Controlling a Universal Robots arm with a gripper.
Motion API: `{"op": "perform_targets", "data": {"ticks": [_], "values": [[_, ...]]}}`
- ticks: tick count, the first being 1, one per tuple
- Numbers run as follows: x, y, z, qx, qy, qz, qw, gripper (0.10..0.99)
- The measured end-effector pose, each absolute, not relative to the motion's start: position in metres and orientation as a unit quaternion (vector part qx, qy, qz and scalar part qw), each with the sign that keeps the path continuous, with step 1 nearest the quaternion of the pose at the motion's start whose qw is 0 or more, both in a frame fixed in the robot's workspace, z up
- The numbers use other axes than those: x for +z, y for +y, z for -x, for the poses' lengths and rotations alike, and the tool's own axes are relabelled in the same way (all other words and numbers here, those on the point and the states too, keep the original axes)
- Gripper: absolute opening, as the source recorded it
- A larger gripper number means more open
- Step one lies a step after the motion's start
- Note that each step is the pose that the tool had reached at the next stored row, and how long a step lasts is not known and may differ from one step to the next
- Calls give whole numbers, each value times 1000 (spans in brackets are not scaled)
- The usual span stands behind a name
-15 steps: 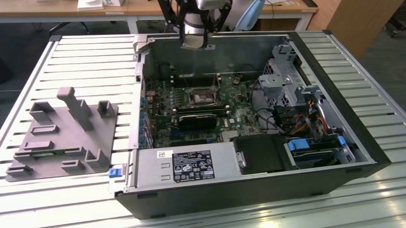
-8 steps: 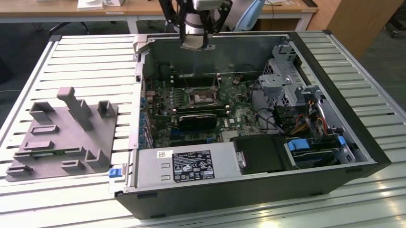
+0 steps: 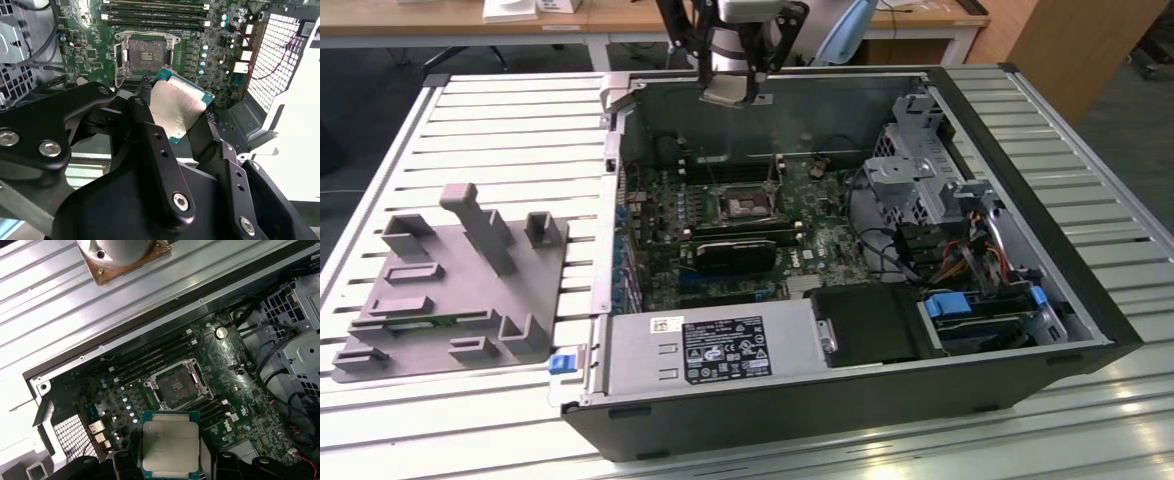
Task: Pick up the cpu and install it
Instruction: 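Place the cpu into insertion slot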
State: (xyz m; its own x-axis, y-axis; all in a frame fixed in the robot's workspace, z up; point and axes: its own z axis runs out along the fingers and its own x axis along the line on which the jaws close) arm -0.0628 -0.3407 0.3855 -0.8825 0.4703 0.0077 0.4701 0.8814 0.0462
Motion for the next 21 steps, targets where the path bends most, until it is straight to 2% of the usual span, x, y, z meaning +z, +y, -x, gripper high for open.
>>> {"op": "perform_targets", "data": {"ticks": [21], "values": [[385, -341, 63, 23, 943, -333, 4, 545]]}}
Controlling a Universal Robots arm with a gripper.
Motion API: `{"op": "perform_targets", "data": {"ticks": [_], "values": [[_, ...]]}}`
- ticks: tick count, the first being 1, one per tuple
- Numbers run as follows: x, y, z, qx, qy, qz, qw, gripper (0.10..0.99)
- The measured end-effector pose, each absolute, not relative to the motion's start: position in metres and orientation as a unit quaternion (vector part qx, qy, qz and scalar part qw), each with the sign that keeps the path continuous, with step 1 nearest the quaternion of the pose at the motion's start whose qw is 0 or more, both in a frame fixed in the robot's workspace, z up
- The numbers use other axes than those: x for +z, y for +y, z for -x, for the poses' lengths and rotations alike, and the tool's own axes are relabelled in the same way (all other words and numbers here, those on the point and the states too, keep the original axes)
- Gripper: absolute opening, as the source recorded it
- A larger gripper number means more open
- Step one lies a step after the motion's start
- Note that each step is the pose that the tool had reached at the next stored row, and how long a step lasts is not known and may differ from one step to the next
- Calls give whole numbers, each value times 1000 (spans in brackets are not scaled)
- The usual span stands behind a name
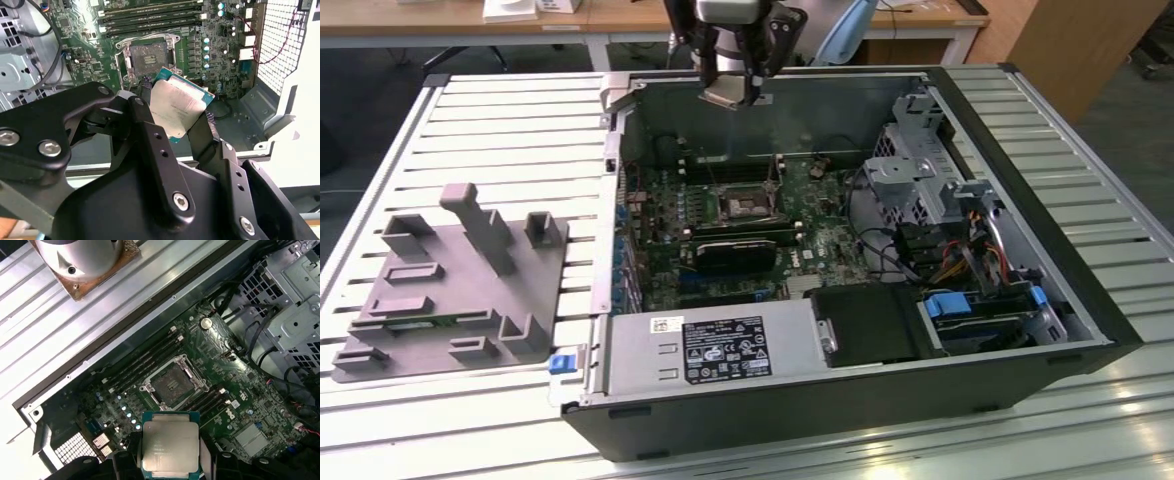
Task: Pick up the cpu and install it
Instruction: 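Place the cpu into insertion slot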
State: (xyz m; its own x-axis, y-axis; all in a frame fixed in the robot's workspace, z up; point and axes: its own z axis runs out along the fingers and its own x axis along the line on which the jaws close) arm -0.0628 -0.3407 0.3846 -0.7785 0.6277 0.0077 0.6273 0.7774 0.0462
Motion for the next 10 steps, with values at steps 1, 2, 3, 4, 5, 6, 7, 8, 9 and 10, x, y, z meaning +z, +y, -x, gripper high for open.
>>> {"op": "perform_targets", "data": {"ticks": [1, 2, 3, 4, 5, 6, 7, 8, 9, 10], "values": [[385, -341, 63, 23, 941, -337, 4, 545], [385, -341, 63, 23, 940, -340, 4, 545], [385, -341, 63, 23, 939, -344, 4, 545], [385, -341, 63, 23, 937, -347, 4, 545], [385, -341, 63, 23, 936, -351, 5, 545], [384, -341, 63, 23, 935, -354, 5, 545], [384, -341, 63, 23, 934, -358, 5, 545], [384, -341, 63, 23, 932, -361, 5, 545], [384, -341, 63, 23, 931, -365, 5, 545], [384, -341, 63, 23, 929, -368, 5, 545]]}}
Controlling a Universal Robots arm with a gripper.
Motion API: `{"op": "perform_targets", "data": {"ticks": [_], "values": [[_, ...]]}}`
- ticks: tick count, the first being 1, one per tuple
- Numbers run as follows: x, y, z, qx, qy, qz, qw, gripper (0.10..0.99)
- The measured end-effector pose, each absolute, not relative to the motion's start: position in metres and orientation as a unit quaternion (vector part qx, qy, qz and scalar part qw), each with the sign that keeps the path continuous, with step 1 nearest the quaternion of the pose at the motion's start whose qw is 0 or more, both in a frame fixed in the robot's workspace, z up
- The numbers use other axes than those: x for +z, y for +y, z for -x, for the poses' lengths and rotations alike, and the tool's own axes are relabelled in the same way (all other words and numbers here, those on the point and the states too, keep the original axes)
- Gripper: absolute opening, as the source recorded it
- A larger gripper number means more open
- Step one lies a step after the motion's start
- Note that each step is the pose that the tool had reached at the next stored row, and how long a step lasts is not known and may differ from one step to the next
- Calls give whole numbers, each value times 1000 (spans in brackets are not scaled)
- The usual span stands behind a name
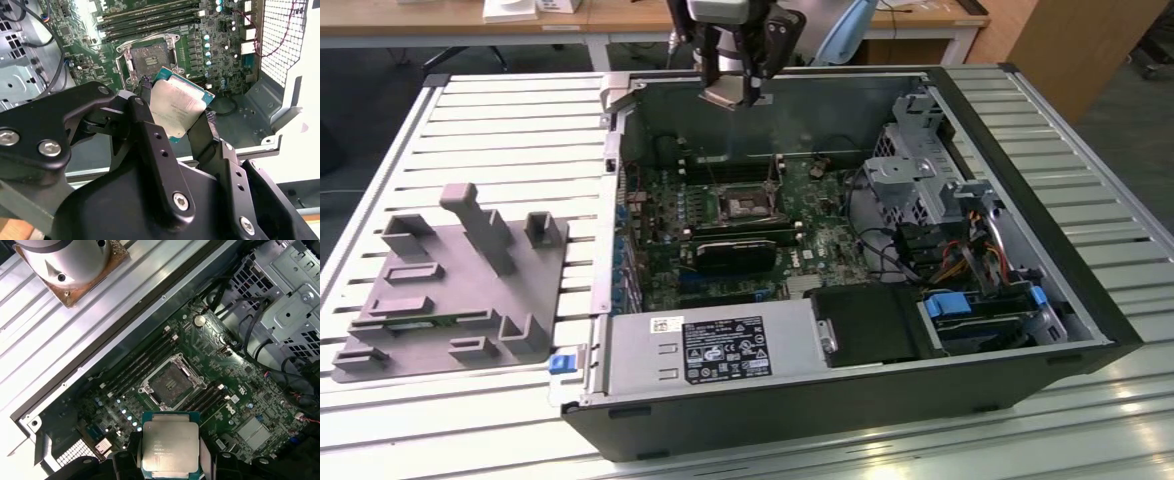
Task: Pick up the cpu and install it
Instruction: 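Place the cpu into insertion slot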
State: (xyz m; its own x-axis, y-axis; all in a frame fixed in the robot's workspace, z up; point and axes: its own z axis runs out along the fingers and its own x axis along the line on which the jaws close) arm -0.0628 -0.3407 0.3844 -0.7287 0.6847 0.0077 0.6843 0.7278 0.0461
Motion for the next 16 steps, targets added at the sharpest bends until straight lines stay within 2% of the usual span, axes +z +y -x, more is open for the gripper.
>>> {"op": "perform_targets", "data": {"ticks": [16], "values": [[384, -341, 63, 23, 906, -422, 6, 545]]}}
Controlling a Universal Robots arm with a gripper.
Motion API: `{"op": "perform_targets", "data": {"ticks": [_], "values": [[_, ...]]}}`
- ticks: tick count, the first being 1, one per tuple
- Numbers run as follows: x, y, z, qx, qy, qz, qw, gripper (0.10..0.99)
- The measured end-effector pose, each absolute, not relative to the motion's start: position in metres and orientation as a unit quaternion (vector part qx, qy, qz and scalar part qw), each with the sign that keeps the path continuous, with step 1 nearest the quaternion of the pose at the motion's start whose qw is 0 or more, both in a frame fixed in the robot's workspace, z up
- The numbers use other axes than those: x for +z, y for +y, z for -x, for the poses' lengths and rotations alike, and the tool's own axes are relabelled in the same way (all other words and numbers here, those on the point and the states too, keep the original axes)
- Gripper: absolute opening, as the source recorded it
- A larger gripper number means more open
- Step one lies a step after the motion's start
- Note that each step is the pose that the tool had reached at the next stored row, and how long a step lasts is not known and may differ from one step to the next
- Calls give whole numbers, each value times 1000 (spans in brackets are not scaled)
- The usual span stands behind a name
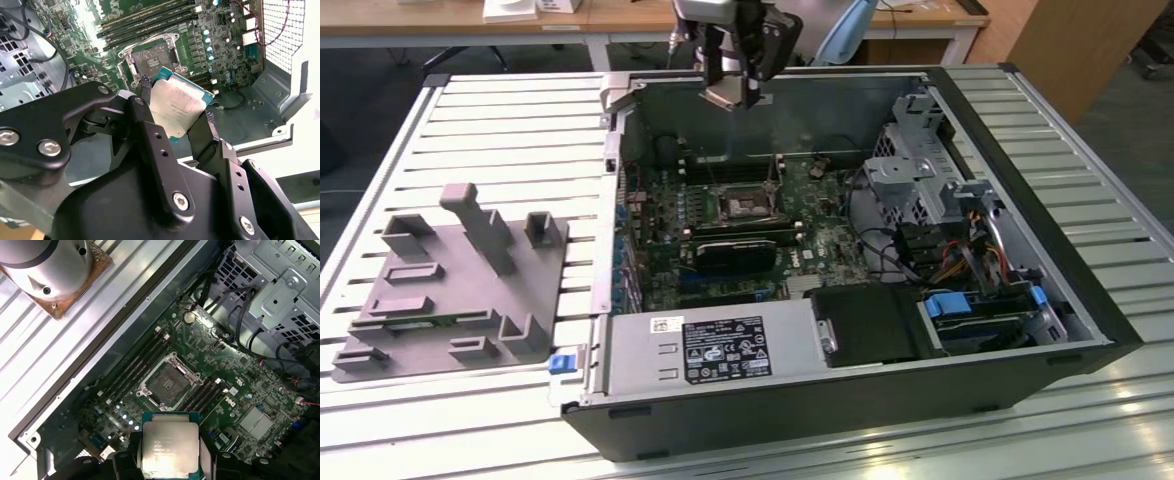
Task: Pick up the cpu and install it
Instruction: 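Place the cpu into insertion slot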
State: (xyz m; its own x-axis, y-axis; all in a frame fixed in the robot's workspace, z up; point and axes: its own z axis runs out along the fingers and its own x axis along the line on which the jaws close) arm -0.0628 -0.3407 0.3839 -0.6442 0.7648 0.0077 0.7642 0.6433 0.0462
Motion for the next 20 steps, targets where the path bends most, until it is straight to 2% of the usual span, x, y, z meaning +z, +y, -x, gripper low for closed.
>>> {"op": "perform_targets", "data": {"ticks": [20], "values": [[383, -341, 63, 22, 873, -487, 8, 545]]}}
